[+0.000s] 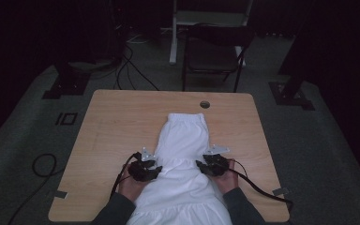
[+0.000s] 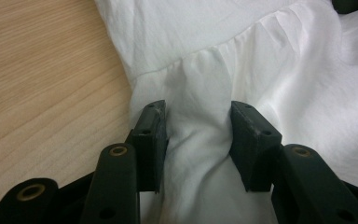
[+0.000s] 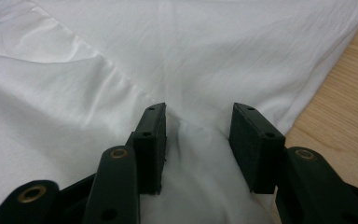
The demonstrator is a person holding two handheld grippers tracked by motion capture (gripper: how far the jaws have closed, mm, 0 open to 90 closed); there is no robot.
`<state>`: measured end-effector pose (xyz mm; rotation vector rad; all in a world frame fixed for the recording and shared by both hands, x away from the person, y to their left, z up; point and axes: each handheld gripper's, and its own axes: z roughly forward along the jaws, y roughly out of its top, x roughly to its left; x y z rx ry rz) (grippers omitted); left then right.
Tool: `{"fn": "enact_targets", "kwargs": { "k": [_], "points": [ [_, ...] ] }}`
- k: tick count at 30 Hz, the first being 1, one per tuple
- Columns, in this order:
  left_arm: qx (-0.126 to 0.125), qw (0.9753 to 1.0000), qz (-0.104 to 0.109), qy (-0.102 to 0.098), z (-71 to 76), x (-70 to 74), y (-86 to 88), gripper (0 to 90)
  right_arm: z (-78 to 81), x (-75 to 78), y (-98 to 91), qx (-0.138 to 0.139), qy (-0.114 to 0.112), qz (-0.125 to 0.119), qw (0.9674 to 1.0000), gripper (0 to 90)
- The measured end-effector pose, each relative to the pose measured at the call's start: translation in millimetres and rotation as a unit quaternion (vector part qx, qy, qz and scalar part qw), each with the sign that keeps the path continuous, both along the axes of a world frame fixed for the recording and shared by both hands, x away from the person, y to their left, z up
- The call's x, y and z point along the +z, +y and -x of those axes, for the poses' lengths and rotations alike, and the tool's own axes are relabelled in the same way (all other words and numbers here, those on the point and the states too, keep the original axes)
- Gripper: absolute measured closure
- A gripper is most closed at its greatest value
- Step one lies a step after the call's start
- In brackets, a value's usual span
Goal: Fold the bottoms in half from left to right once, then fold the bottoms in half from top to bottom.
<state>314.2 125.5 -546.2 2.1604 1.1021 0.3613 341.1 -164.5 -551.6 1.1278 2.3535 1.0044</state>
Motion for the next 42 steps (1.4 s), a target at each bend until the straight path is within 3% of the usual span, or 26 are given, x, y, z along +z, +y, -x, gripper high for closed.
{"fn": "enact_targets", "kwargs": {
  "k": [2,5,8,11,13,16,22,25,31,33,35,40,42],
  "points": [
    [0.007,1.0,0.001,0.0,-0.1,0.4,-0.3,56.3,0.2,0.0,0.2,0.0,0.0,0.0,1.0,55.6],
    [0.021,0.9995,0.018,-0.017,-3.4,6.7,2.0,43.1,-0.1,0.1,0.0,0.001,0.001,0.001,1.0,55.6],
    [0.021,0.9978,0.045,-0.043,-15.9,24.4,5.0,36.4,-0.5,0.0,-0.6,0.002,0.001,-0.001,1.0,55.6],
    [0.025,0.9967,0.058,-0.052,-34.4,36.3,4.4,34.5,-0.6,0.0,-0.6,0.002,0.001,-0.001,1.0,55.6],
    [0.029,0.9961,0.066,-0.05,-49.4,40.2,2.5,34.1,-0.8,0.2,-0.8,0.002,0.002,-0.001,1.0,55.6],
    [0.033,0.9967,0.061,-0.043,-70.5,40.0,-4.7,33.7,-1.2,-0.1,-1.7,0.004,0.003,-0.005,1.0,55.6],
    [0.038,0.9979,0.05,-0.016,-104.8,20.0,-18.9,33.1,-1.7,-0.3,-2.6,0.005,0.003,-0.008,0.9999,55.7],
    [0.049,0.9977,0.046,0.002,-113.4,9.6,-20.9,32.8,-1.6,-0.3,-2.6,0.005,0.004,-0.009,0.9999,55.7],
    [0.066,0.9955,0.064,0.023,-124.9,-0.1,-19.1,32.7,-3.8,1.1,-4.2,0.004,0.016,-0.017,0.9997,55.0],
    [0.065,0.995,0.071,0.024,-125.9,1.8,-17.3,32.8,-7.1,5.1,-8.0,0.008,0.029,-0.035,0.9989,52.2],
    [0.062,0.9955,0.07,0.017,-126.6,7.4,-15.9,32.9,-9.5,12.3,-13.4,0.011,0.022,-0.046,0.9986,50.7],
    [0.062,0.9956,0.068,0.015,-135.8,16.2,-15.9,32.9,-31.5,38.5,-31.0,-0.023,0.009,-0.083,0.9962,44.3],
    [0.061,0.9958,0.066,0.017,-140.4,17.1,-17.8,32.9,-49.2,46.8,-34.1,-0.037,0.002,-0.082,0.9959,41.3]
  ]
}}
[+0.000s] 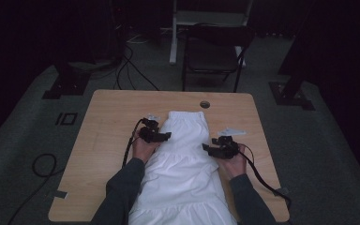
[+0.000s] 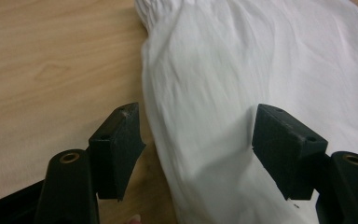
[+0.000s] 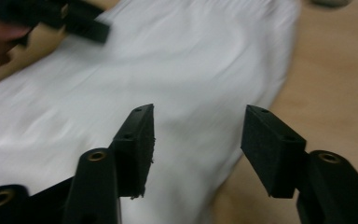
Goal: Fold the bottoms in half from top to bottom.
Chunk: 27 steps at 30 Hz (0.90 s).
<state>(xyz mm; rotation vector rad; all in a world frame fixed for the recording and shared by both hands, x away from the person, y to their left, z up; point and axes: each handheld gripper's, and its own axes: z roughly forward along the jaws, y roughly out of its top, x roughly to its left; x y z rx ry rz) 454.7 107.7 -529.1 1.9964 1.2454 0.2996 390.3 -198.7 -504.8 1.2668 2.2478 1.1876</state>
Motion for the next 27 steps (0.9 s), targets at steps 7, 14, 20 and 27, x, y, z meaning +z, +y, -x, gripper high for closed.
{"fn": "enact_targets", "kwargs": {
  "k": [7,14,20,27],
  "points": [
    [0.001,0.9996,-0.009,0.027,-20.3,-6.2,-11.7,31.9,-63.5,-8.2,2.5,-0.04,0.036,-0.012,0.9985,30.6],
    [0.006,0.9995,-0.011,0.028,-25.2,-12.5,-13.8,31.4,-92.8,-37.0,17.6,-0.054,0.063,0.029,0.9961,29.2],
    [-0.016,0.9985,-0.051,0.014,-23.2,-12.1,-17.2,33.3,-98.0,-40.5,21.5,-0.07,0.05,0.044,0.9953,43.1],
    [-0.023,0.9963,-0.083,0.001,-20.0,-11.3,-23.9,44.7,-102.6,-40.2,28.8,-0.072,0.04,0.062,0.9947,54.7]
  ]
}}
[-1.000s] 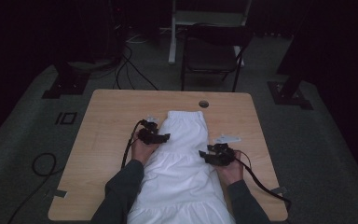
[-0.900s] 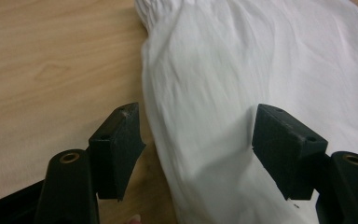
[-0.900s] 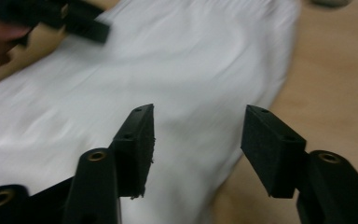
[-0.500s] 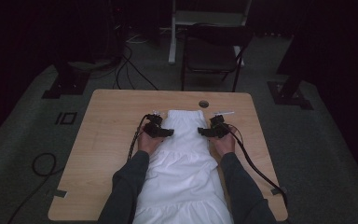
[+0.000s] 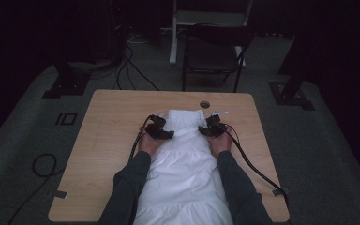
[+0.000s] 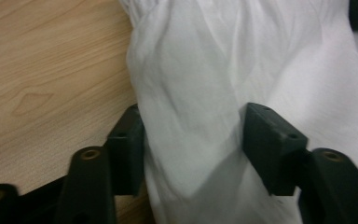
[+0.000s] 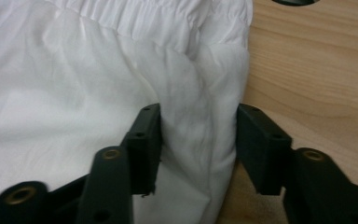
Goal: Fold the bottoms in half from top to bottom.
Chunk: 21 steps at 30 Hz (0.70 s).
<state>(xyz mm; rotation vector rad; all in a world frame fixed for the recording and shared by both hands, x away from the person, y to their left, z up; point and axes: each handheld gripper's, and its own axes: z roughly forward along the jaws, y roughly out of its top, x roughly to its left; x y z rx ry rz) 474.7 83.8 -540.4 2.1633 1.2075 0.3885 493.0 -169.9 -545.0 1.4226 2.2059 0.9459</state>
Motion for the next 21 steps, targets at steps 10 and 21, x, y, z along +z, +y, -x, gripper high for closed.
{"fn": "enact_targets", "kwargs": {
  "k": [10,21],
  "points": [
    [-0.018,0.9983,0.045,0.031,-3.2,4.8,0.1,86.1,-8.5,4.2,-5.1,0.013,0.052,-0.056,0.997,86.7],
    [-0.025,0.9952,0.082,-0.049,-20.3,91.2,4.8,86.3,-21.7,86.7,-18.1,0.025,-0.031,-0.083,0.9958,86.8]
  ]
}}
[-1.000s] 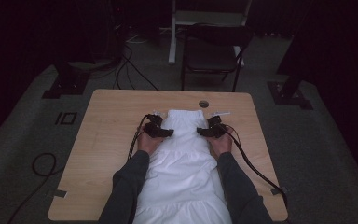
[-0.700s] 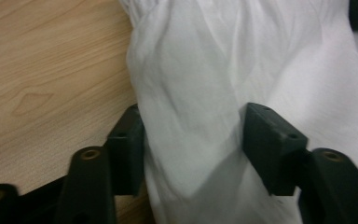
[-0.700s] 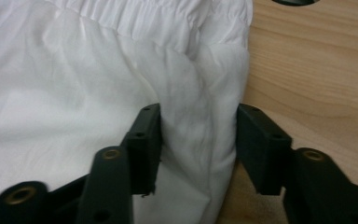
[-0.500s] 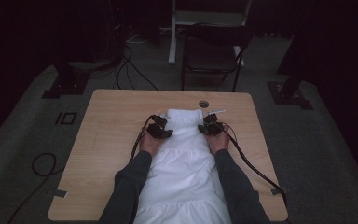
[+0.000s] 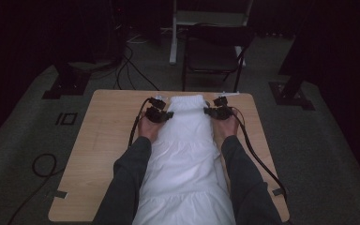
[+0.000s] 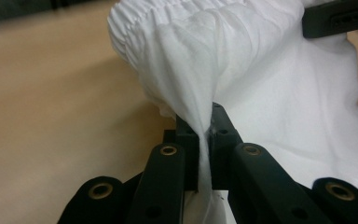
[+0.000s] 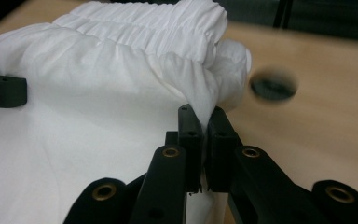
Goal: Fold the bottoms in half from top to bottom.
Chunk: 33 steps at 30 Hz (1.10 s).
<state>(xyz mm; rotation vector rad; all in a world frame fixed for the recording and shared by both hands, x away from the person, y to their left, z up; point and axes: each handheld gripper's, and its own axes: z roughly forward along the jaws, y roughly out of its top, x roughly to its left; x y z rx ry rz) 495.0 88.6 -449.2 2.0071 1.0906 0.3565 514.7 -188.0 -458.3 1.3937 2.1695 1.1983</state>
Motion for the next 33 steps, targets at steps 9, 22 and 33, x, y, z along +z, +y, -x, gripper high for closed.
{"fn": "enact_targets", "kwargs": {
  "k": [9,22,33],
  "points": [
    [-0.006,0.9973,0.026,-0.069,2.0,71.7,2.2,86.2,4.2,80.0,-4.5,-0.008,-0.089,-0.032,0.9955,86.7],
    [-0.082,0.9945,0.016,-0.063,88.6,55.0,25.3,85.3,90.5,64.1,-14.1,0.101,-0.064,-0.041,0.992,86.4],
    [-0.12,0.9915,-0.039,0.03,200.3,-36.3,29.8,82.9,189.6,-19.0,-7.3,0.189,0.015,-0.004,0.9819,85.9]
  ]
}}
